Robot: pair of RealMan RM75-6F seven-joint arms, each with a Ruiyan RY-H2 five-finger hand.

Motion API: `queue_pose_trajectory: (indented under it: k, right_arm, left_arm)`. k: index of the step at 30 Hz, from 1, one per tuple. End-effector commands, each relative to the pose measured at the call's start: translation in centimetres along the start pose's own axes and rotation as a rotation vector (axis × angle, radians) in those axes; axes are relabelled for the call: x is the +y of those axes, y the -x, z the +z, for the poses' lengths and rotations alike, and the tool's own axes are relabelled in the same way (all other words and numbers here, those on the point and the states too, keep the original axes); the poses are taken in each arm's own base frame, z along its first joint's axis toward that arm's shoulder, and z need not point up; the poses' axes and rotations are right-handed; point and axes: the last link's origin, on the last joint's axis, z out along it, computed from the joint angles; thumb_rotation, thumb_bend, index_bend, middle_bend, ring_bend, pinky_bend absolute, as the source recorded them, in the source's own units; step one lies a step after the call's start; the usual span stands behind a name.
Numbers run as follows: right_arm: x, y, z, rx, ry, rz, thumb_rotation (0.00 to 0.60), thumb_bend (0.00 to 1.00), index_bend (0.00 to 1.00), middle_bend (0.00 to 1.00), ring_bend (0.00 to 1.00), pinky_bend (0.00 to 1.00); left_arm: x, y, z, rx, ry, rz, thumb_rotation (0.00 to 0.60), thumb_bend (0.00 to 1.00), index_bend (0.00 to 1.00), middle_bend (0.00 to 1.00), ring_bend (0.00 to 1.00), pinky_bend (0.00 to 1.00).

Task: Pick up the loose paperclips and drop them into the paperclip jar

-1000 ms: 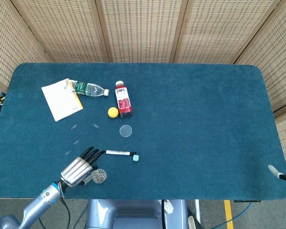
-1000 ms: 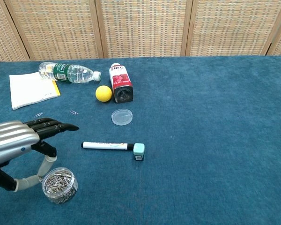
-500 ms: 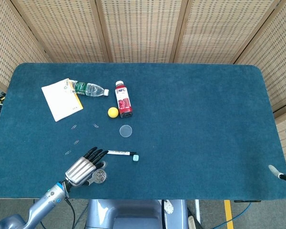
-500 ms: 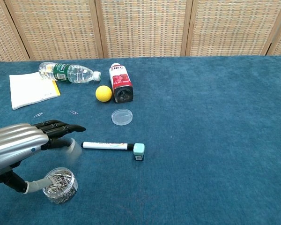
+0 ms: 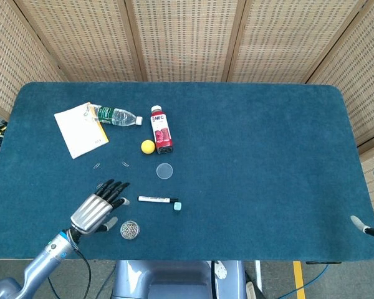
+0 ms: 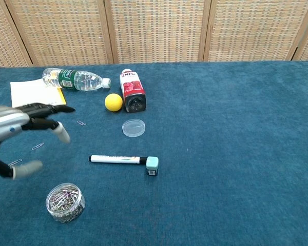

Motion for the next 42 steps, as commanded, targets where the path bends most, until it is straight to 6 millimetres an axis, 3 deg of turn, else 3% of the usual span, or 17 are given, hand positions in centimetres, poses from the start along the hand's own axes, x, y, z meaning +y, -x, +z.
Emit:
queue_pose_trajectory:
  k: [1,4,8,12,18,42]
  right_arm:
    - [0.0,0.0,0.0,0.0,-0.001,0.001,0.6,0.0,0.04,0.0,0.0,0.0]
    - [0.0,0.0,0.0,0.001,-0.003,0.002,0.6,0.0,0.04,0.0,0.0,0.0]
    - [-0.1,0.0,0.0,0.001,-0.004,0.002,0.6,0.0,0.04,0.0,0.0,0.0]
    - [-0.1,0.0,0.0,-0.001,-0.004,-0.002,0.6,0.0,0.04,0.0,0.0,0.0]
    - [-0.1,0.1,0.0,-0.002,-0.002,-0.001,0.6,0.0,0.04,0.0,0.0,0.0]
    - [0.0,0.0,0.0,0.0,0.001,-0.001,0.6,0.0,0.04,0.0,0.0,0.0]
  left_arm:
    - [-3.6,-1.1,-0.4,0.029,-0.13,0.005,0.6,0.66,0.37,0.0,0.0,0.0]
    - [-6.8,-1.1,-0.8,0.009,-0.251,0.024,0.6,0.83,0.38,0.0,0.0,0.0]
    - [-10.2,-0.2,-1.3,-0.056,-0.392,0.025,0.6,0.85,0.39,0.0,0.0,0.0]
    - [-11.7,1.0,-1.4,-0.108,-0.463,-0.003,0.6,0.85,0.4,0.0,0.0,0.0]
    - [-11.8,2.2,-1.7,-0.127,-0.467,-0.041,0.6,0.85,0.4,0.0,0.0,0.0]
    - [-9.7,3.9,-0.4,-0.169,-0.407,-0.051,0.6,0.84,0.41,0.0,0.0,0.0]
